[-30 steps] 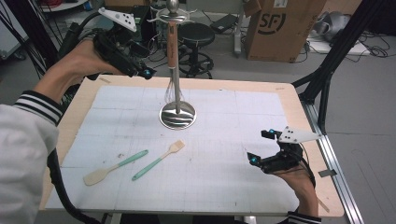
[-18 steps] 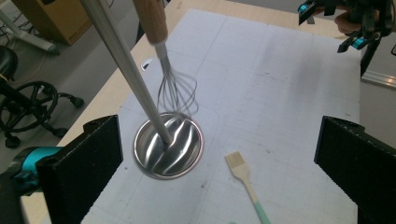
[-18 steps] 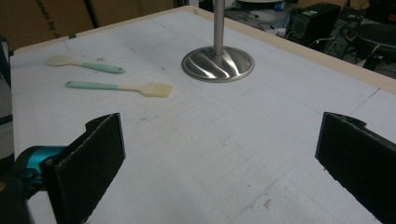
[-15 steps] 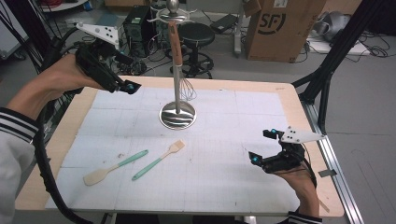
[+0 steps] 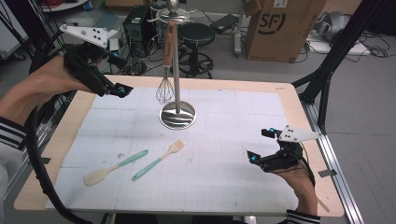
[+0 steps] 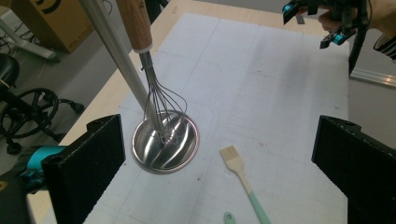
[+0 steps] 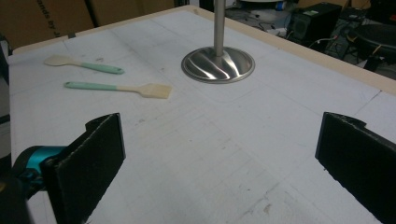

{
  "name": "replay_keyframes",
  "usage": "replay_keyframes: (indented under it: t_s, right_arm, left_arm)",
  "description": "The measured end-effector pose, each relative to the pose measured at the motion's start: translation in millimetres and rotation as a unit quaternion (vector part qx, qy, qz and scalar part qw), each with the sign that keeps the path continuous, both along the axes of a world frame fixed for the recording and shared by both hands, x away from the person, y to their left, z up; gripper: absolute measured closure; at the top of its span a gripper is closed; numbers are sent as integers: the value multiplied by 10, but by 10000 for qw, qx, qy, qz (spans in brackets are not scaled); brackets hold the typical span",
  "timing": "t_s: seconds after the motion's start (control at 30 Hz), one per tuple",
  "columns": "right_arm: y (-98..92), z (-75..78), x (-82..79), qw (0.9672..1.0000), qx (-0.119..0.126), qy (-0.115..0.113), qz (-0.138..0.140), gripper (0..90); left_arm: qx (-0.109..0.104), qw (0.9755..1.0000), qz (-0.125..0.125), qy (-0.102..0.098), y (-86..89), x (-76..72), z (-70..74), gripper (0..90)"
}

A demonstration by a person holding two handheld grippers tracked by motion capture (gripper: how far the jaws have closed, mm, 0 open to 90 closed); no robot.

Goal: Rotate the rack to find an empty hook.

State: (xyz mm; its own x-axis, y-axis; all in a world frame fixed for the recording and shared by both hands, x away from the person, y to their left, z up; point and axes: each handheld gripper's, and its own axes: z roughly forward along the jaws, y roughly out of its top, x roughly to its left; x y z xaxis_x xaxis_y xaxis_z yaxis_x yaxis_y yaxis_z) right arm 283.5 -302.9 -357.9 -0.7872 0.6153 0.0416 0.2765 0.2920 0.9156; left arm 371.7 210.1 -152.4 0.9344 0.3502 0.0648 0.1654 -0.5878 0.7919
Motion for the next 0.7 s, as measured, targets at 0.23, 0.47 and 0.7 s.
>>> replay_keyframes:
  t_s: [0.23, 0.47, 0.7]
  right_arm:
    - [-5, -4, 0, 10000, -19, -9, 18, 1]
    - [2, -5, -2, 10000, -29, 10, 33, 1]
    - [0, -15, 8, 10000, -31, 49, 16, 1]
  left_arm:
    - [-100, 9999, 78, 4, 47, -5, 86, 165]
    - [-153, 9999, -53, -7, 22, 21, 231, 378]
    - [-306, 9995, -100, -61, -15, 97, 360, 665]
